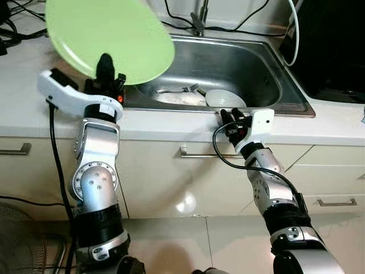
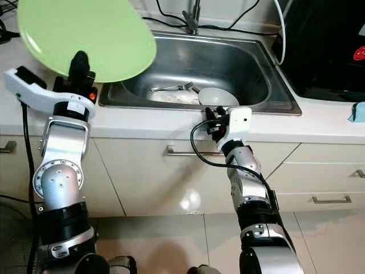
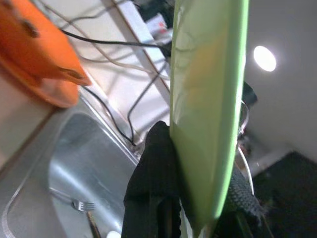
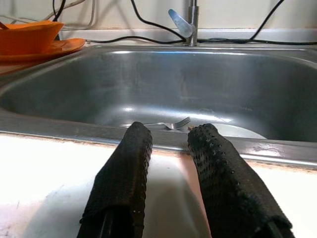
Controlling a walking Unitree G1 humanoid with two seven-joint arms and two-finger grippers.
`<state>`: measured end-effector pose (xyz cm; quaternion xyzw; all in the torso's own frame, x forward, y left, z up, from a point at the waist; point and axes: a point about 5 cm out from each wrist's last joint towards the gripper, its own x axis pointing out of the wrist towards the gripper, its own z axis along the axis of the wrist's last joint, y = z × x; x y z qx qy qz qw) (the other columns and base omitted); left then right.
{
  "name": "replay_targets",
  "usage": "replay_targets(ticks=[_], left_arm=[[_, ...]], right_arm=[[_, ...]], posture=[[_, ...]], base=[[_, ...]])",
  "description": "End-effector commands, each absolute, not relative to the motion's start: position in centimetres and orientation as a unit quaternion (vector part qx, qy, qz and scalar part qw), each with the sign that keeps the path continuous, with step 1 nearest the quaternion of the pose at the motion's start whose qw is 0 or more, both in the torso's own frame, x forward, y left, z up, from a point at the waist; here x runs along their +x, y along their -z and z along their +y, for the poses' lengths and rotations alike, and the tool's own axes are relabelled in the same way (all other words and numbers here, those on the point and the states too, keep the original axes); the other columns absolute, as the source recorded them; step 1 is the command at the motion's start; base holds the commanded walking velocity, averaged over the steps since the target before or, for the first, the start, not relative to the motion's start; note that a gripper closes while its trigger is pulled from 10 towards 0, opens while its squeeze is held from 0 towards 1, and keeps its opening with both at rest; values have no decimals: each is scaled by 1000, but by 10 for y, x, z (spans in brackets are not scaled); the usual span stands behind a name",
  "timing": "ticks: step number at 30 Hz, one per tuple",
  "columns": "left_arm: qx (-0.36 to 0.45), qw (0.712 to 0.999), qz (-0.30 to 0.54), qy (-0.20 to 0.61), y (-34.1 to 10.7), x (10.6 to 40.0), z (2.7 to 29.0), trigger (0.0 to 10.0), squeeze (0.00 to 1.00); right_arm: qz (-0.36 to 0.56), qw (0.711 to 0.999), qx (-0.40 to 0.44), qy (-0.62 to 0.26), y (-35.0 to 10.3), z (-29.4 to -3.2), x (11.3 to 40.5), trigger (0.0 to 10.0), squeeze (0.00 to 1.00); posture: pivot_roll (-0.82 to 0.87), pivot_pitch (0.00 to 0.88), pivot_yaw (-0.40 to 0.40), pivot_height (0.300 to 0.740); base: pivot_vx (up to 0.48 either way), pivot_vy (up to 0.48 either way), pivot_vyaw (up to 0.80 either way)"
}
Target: Kitchen organization
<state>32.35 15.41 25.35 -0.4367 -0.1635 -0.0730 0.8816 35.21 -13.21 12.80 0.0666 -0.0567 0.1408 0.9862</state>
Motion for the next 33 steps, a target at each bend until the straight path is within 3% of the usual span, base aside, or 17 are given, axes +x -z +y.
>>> replay_targets(ticks=[1,8,15,25,33], left_arm=[[-428,879,-170,126,-263,328,143,10000,0],[-419,872,-151,203,-257,339,135,10000,0],[-382,885,-121,235,-242,353,131,10000,0],[-378,888,-90,245,-217,361,136,10000,0],[-417,874,-67,242,-195,361,129,10000,0]], right_arm=[[-63,986,74,-138,-132,-133,355,10000,0],[-65,985,81,-134,-133,-133,356,10000,0],[-68,984,86,-138,-134,-131,356,10000,0],[-64,983,99,-138,-132,-130,356,10000,0],[-70,980,128,-135,-139,-134,360,10000,0]], posture=[[-3,59,-59,740],[-8,61,-46,740],[-12,61,-35,740],[-15,59,-22,740],[-21,60,-17,740]], base=[[0,0,0],[0,0,0],[0,0,0],[0,0,0],[0,0,0]])
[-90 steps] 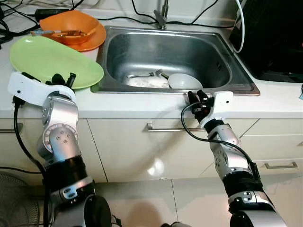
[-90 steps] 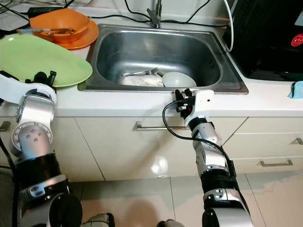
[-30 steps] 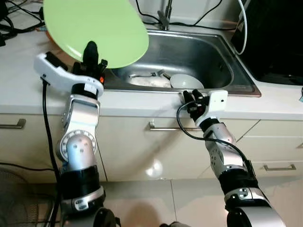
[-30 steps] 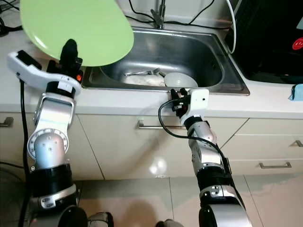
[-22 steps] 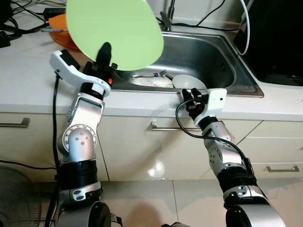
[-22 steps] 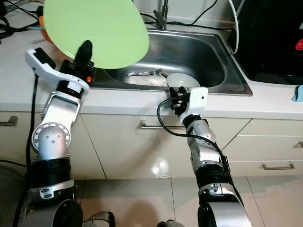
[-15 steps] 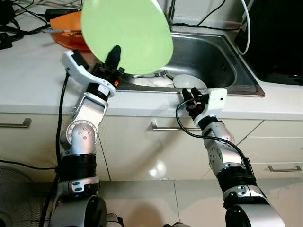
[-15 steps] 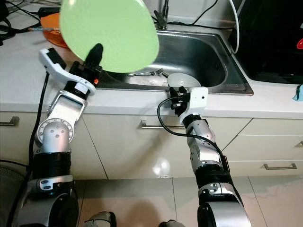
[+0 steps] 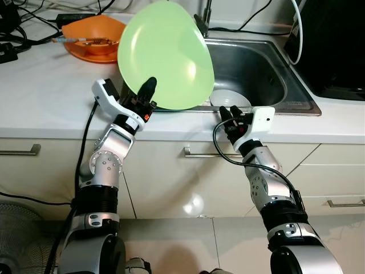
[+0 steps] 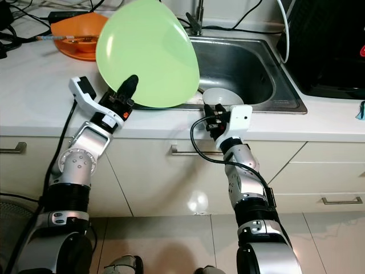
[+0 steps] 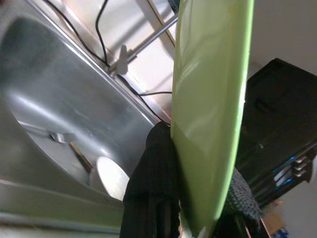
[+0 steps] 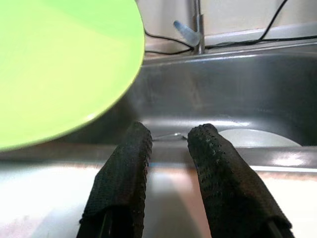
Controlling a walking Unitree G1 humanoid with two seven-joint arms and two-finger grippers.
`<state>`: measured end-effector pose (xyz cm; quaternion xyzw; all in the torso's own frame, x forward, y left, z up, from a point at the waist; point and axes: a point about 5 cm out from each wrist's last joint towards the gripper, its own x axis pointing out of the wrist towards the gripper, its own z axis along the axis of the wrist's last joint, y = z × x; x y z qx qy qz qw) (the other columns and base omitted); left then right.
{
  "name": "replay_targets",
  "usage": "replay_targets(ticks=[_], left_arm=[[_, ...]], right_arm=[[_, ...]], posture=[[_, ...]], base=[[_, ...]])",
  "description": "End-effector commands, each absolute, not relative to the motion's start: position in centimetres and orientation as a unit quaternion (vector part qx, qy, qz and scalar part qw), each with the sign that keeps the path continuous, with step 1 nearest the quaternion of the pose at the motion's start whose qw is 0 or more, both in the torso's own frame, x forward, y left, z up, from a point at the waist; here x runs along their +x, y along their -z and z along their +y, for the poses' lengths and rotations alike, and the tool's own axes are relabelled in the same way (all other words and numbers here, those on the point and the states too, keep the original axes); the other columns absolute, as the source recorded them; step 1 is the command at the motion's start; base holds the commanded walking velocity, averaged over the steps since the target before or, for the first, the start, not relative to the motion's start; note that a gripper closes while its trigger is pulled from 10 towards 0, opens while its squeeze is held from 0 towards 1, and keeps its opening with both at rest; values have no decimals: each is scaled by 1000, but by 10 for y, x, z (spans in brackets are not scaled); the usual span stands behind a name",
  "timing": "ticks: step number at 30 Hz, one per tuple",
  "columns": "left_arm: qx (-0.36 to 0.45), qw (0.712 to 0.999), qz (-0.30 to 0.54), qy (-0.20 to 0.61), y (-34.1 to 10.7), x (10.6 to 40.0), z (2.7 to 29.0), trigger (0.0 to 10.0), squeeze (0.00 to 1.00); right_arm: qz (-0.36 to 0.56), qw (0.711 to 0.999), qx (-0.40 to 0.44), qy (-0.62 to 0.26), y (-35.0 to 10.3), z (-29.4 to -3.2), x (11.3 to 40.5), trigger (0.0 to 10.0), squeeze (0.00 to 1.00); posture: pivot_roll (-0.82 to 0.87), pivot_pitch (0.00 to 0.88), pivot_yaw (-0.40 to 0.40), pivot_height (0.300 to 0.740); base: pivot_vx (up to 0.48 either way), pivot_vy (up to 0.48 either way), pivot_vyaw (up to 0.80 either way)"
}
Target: Kitchen organization
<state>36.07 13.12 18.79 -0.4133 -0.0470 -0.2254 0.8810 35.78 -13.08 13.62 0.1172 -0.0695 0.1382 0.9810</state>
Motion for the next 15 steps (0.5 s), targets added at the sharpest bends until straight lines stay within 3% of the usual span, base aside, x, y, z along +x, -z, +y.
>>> replay_targets(ticks=[1,11,12,13,15], left_arm=[[-419,873,-65,241,-194,360,128,10000,0],[-450,849,-66,270,-198,356,119,10000,0],[-454,846,-67,272,-199,355,118,10000,0],[-458,843,-67,274,-199,354,117,10000,0],[-462,840,-67,276,-200,352,116,10000,0]], right_arm=[[-70,980,130,-135,-139,-134,360,10000,0],[-69,976,152,-137,-141,-136,361,10000,20],[-69,975,158,-137,-142,-137,361,10000,639],[-71,974,165,-138,-143,-138,362,10000,1000],[-73,970,185,-138,-146,-139,363,10000,1000]], posture=[[-22,60,-17,740],[-21,62,-12,740],[-23,61,-10,740],[-24,59,-8,740],[-25,59,-8,740]], base=[[0,0,0],[0,0,0],[0,0,0],[0,0,0],[0,0,0]])
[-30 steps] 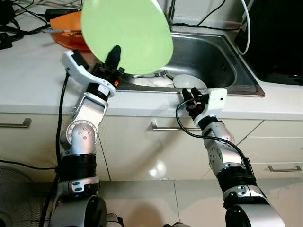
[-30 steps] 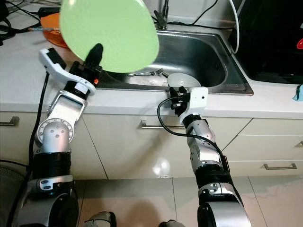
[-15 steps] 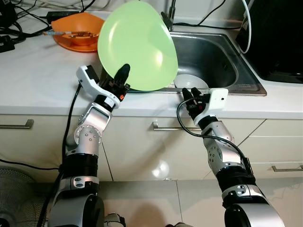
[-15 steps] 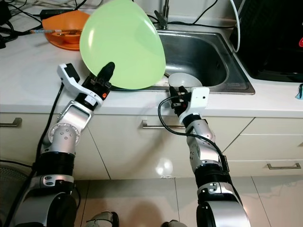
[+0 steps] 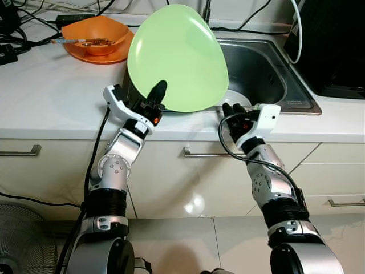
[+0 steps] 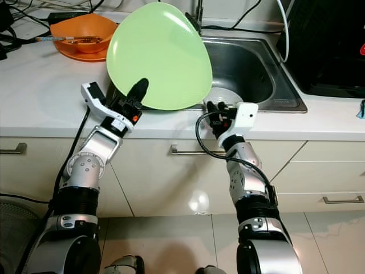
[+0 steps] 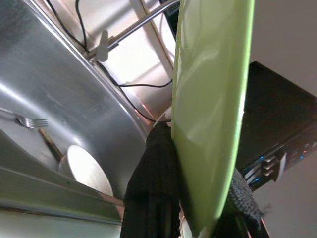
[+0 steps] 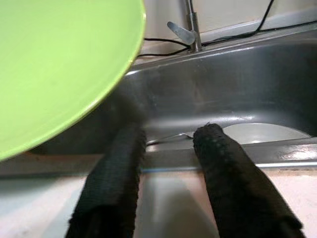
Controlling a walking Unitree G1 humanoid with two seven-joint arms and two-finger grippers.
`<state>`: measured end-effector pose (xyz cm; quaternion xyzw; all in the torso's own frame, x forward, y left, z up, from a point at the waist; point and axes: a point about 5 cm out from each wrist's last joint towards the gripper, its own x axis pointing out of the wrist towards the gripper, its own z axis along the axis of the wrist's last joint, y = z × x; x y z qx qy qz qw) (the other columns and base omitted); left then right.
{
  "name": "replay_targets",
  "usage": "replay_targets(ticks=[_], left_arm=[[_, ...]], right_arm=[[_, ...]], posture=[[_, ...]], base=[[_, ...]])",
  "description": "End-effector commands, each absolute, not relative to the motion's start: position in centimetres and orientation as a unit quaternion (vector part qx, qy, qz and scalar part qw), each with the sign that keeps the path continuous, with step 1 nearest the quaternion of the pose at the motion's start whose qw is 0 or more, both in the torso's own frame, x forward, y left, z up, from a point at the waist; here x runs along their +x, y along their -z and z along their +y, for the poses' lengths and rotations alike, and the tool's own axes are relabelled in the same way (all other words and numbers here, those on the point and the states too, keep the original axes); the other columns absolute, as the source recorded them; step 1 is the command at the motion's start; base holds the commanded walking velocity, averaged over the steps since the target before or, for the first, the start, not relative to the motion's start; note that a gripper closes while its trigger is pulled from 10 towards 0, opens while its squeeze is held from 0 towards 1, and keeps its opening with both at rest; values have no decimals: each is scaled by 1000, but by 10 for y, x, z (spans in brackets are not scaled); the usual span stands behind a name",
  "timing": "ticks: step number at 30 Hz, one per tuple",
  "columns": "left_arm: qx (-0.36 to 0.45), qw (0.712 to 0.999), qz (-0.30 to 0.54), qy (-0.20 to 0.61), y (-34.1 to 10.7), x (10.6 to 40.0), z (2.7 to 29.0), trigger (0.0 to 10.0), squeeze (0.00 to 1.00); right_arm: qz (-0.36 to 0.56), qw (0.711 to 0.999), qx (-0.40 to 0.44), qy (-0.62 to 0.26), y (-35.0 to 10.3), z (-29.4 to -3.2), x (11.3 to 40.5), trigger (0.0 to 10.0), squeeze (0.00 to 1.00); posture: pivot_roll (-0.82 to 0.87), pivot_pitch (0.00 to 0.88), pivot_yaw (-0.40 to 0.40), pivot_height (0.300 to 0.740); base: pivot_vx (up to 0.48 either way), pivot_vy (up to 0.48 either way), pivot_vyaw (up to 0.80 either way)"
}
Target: Kitchen organization
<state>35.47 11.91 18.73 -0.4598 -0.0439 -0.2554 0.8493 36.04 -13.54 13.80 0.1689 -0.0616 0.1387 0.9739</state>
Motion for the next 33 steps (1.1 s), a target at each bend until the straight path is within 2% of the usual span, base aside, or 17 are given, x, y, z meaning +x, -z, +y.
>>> replay_targets(ticks=[1,13,14,21,24,29,33], left_arm=[[-462,840,-67,275,-199,352,116,10000,0],[-476,838,-75,255,-199,351,119,10000,0],[-478,838,-78,253,-200,351,119,10000,0],[-479,844,-78,229,-198,353,125,10000,0],[-479,845,-78,226,-197,353,126,10000,0],[-477,846,-77,227,-197,352,125,10000,0],[-475,846,-74,229,-196,353,124,10000,0]], right_arm=[[-75,968,197,-138,-148,-140,363,10000,1000],[-62,941,282,-176,-150,-140,362,10000,1000],[-56,936,295,-184,-149,-138,361,10000,0],[-58,918,356,-163,-150,-144,361,10000,0],[-74,899,409,-136,-155,-152,364,10000,0],[-88,890,433,-109,-157,-161,365,10000,0],[-81,875,459,-132,-158,-157,365,10000,0]], posture=[[-25,59,-8,740],[-31,55,-4,740],[-32,53,-4,740],[-32,50,-3,740],[-29,48,-4,740],[-27,46,-5,740],[-28,43,-4,740]], base=[[0,0,0],[0,0,0],[0,0,0],[0,0,0],[0,0,0],[0,0,0],[0,0,0]])
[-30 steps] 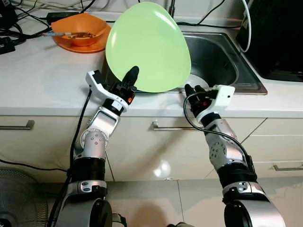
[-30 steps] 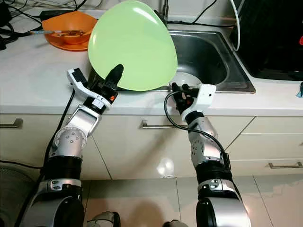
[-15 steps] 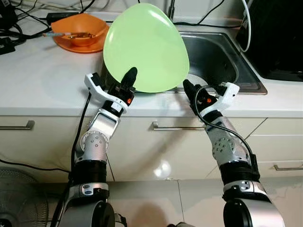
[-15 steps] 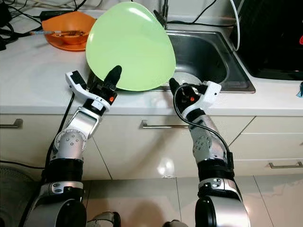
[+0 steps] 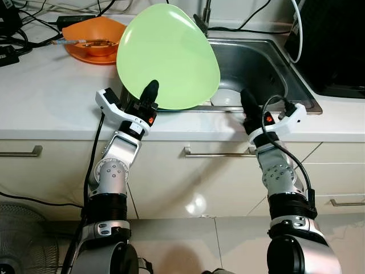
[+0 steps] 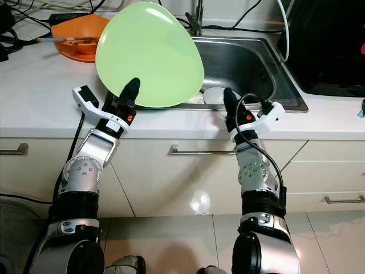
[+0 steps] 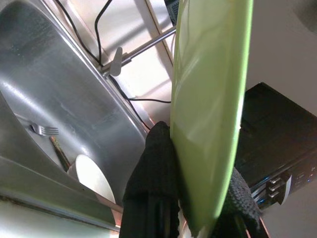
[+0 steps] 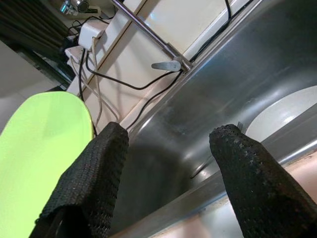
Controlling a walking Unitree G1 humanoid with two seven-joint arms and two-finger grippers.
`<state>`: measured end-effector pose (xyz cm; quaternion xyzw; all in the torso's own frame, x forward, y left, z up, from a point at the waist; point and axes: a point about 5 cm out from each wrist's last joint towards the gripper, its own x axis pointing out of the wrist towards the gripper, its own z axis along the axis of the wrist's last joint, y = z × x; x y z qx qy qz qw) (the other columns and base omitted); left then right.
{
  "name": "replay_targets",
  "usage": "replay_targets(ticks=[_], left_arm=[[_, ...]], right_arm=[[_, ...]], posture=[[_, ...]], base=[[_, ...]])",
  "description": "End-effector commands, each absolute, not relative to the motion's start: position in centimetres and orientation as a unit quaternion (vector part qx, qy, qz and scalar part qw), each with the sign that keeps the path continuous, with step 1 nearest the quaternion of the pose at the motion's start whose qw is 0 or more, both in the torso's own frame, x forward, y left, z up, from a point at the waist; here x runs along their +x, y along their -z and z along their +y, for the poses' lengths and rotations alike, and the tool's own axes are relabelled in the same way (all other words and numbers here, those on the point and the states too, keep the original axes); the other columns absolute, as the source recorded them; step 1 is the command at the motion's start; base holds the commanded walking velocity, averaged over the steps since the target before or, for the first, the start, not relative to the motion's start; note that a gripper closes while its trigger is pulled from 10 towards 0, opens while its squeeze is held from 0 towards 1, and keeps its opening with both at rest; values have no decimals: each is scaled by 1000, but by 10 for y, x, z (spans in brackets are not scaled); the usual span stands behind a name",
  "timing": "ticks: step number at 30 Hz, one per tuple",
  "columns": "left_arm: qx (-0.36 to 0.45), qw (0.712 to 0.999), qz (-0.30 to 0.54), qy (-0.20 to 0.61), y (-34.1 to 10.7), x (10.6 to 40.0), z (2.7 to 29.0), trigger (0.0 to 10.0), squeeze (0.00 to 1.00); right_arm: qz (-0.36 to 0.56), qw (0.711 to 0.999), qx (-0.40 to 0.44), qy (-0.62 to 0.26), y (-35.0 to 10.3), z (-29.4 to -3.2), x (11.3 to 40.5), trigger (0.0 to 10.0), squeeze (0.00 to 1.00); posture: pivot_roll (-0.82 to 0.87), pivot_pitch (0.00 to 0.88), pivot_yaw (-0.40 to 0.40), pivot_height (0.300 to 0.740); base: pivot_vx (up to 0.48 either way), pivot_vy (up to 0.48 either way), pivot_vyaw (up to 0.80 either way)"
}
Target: Kitchen organization
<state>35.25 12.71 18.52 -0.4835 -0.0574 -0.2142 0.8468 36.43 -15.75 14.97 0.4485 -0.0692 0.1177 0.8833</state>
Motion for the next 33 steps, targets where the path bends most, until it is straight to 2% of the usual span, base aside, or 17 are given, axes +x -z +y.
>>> replay_targets(ticks=[1,7,15,19,33], left_arm=[[-475,846,-73,230,-196,353,123,10000,0],[-472,847,-67,233,-195,353,121,10000,0],[-470,847,-61,240,-194,352,117,10000,0],[-470,846,-55,243,-192,351,115,10000,0],[-477,834,-39,275,-192,344,97,10000,0]], right_arm=[[-78,872,462,-140,-159,-154,364,10000,0],[-67,864,467,-178,-158,-143,361,10000,0],[-68,839,487,-231,-164,-133,355,10000,0],[-64,839,477,-253,-164,-126,351,10000,0],[-56,843,472,-253,-162,-125,348,10000,0]], posture=[[-28,41,-4,740],[-28,43,-3,740],[-27,43,-3,740],[-25,47,-3,740],[-27,60,-5,740]], base=[[0,0,0],[0,0,0],[0,0,0],[0,0,0],[0,0,0]])
